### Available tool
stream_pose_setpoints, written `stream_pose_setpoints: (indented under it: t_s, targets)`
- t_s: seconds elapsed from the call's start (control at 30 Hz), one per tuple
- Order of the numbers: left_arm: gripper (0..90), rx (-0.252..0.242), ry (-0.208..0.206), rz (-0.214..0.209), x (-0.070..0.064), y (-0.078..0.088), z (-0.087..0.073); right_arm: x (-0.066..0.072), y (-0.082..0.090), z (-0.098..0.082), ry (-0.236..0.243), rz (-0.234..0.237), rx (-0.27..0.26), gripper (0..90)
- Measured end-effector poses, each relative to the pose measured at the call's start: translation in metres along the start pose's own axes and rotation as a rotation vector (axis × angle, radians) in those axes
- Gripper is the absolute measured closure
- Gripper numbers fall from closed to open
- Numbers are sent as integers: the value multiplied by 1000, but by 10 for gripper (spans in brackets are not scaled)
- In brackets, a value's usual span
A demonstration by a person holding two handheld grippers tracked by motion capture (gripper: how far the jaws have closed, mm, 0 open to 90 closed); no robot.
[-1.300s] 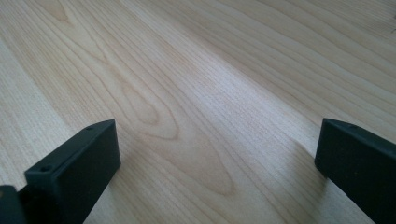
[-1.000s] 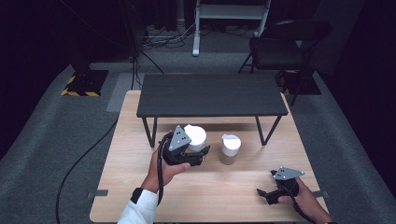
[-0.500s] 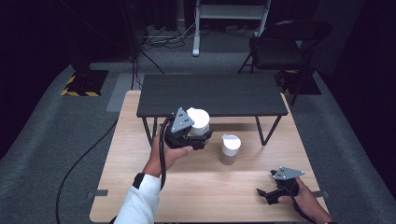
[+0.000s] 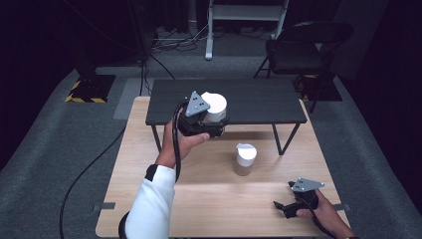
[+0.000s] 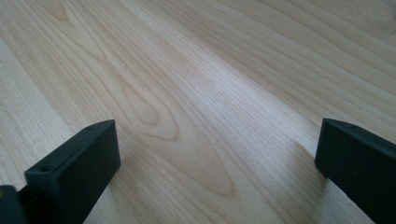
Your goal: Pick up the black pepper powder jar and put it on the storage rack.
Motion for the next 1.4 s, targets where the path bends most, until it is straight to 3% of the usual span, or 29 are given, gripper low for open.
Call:
stream_pose_setpoints:
  t_s: [0.3, 0.63, 0.83, 1.13, 1.4]
  targets:
    - [306, -4, -23, 38, 0, -11, 18, 0, 0, 0, 0, -1, 0, 0]
    - [305, -35, -2, 68, 9, -18, 29, 0, 0, 0, 1, 0, 0, 0]
    - [306, -52, 13, 91, 12, -26, 29, 0, 0, 0, 1, 0, 0, 0]
    - [306, -37, 27, 120, 16, -44, 23, 0, 0, 0, 0, 0, 1, 0]
    - [305, -35, 54, 118, 20, -52, 17, 0, 0, 0, 1, -1, 1, 0]
Point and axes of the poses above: each handheld gripper's, and its own axes: y roughly backward along the jaws, z roughly out of its top, x roughly to its left, the point moved 8 cm from there along -y, roughly forward along the jaws, and after that the axes turned 15 degrees about y, right-handed, at the moved point
